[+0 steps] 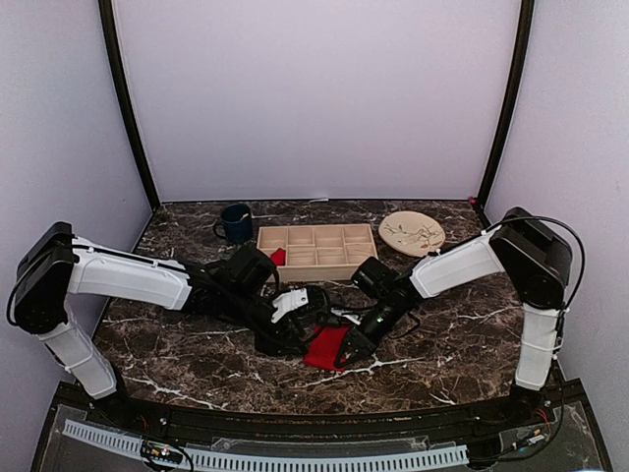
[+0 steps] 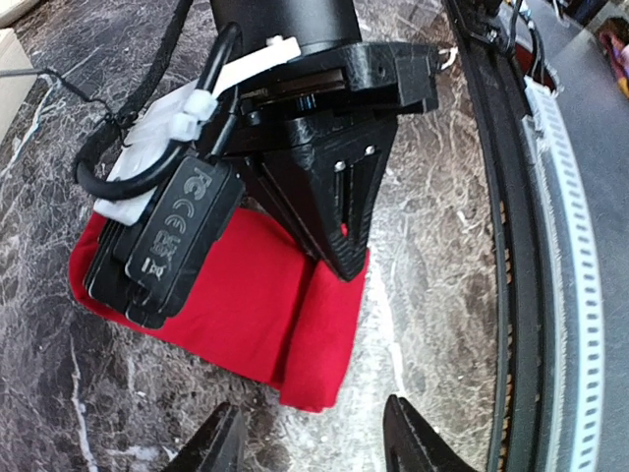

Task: Roll the socks
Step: Roll the sock at the center of the board.

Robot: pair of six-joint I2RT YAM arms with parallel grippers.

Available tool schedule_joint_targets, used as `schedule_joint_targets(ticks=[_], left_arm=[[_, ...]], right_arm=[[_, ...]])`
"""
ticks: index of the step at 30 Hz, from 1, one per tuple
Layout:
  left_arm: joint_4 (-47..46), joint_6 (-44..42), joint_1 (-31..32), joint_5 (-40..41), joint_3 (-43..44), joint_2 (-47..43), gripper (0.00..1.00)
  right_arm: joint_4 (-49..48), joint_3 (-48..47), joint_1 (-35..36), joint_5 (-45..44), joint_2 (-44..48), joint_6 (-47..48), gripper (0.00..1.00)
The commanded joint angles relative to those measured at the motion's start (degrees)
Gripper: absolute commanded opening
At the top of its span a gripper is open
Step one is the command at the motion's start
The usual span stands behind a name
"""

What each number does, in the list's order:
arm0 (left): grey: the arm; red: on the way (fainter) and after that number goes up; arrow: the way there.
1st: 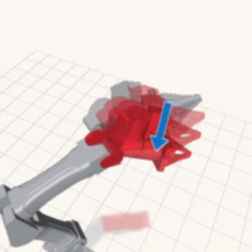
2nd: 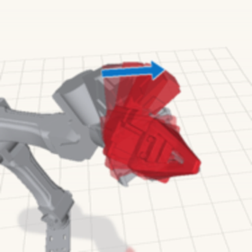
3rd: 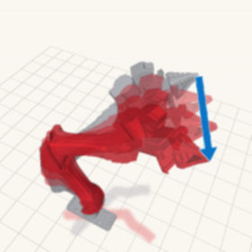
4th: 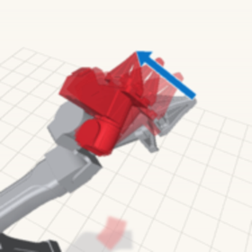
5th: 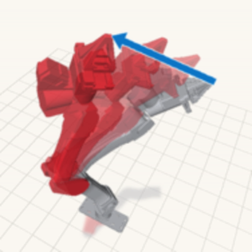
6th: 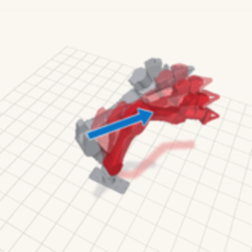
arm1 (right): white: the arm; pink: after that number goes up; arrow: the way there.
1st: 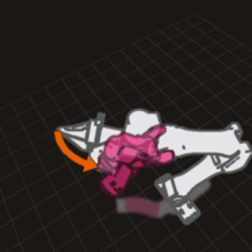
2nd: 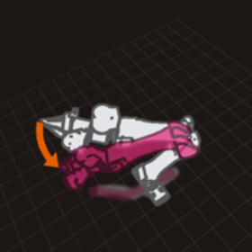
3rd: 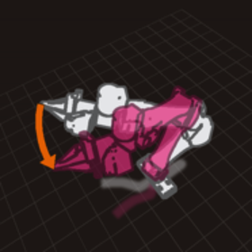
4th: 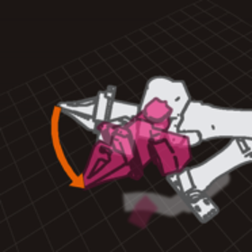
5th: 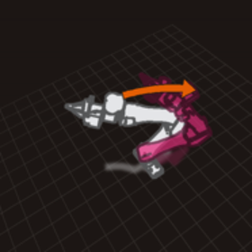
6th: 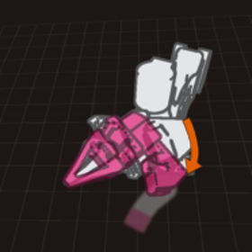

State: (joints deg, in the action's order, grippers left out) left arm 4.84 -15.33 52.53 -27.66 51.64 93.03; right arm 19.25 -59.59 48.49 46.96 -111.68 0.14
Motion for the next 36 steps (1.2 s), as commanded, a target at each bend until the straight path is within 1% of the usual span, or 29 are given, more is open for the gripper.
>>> schedule_joint_targets(ticks=[1, 11, 20, 27, 36], left_arm=[[3.55, -5.90, 1.79, 4.66, 2.70, 1.95, 0.50], [5.85, -10.02, 5.53, 7.44, 5.05, 5.40, 0.50], [5.34, -10.83, 7.10, 8.31, 4.72, 6.26, 0.46], [4.09, -11.58, 8.15, 10.20, 5.05, 7.74, 0.45], [-0.23, -11.47, 8.71, 12.99, 4.50, 8.21, 0.46]], right_arm=[[3.53, -0.91, -0.23, 1.28, -2.36, -0.16, 0.02], [3.86, -1.15, -0.66, 2.08, -3.02, -0.23, 0.02], [3.74, -1.10, -0.99, 3.48, -3.45, -0.27, 0.02], [4.05, -1.41, -1.02, 4.49, -4.17, -0.06, 0.02], [4.37, -1.32, -1.07, 5.33, -4.38, 0.28, 0.02]])
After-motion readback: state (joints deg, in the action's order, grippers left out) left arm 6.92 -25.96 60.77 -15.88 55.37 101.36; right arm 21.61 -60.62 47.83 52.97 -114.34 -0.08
